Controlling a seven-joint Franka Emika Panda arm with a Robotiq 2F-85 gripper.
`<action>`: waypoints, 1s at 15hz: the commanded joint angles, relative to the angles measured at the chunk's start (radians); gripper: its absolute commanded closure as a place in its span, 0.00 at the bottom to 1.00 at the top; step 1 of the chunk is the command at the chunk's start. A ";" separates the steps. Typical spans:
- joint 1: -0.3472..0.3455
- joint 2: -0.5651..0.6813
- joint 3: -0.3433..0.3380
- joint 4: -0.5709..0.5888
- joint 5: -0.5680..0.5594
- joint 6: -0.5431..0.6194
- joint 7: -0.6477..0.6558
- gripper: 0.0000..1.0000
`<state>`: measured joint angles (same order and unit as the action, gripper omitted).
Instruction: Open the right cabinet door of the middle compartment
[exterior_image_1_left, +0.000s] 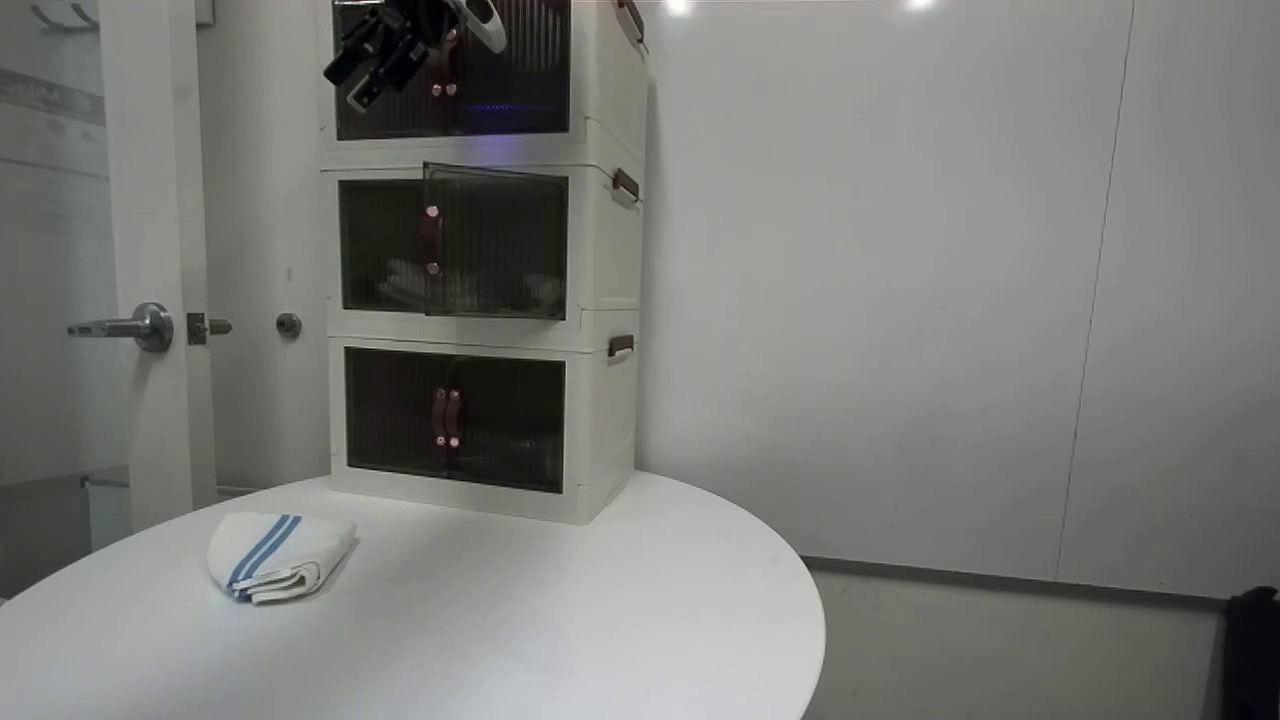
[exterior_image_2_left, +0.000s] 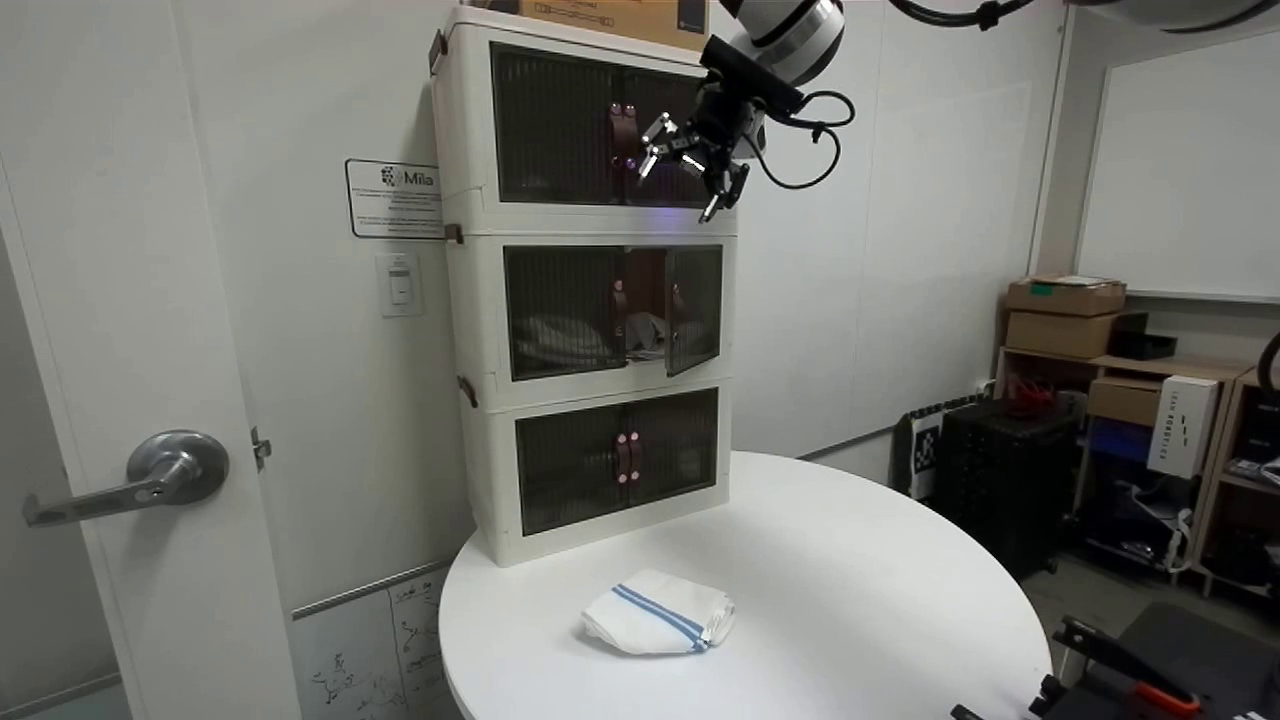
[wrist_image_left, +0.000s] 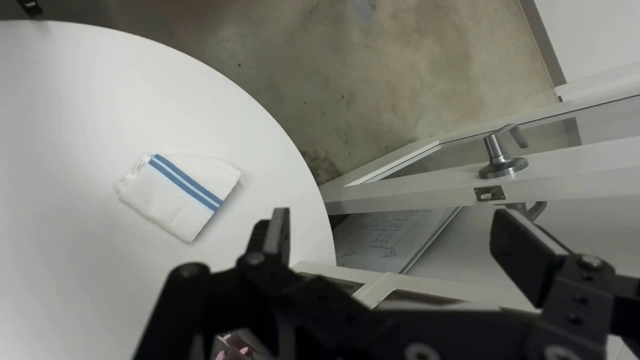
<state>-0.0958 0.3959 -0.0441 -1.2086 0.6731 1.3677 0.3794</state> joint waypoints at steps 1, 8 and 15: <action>-0.001 0.088 -0.004 0.145 -0.025 -0.063 0.126 0.00; 0.060 0.106 -0.013 0.147 -0.195 -0.030 0.238 0.00; 0.072 0.115 -0.014 0.129 -0.317 0.067 0.185 0.00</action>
<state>-0.0326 0.5015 -0.0444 -1.0986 0.4025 1.3961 0.5841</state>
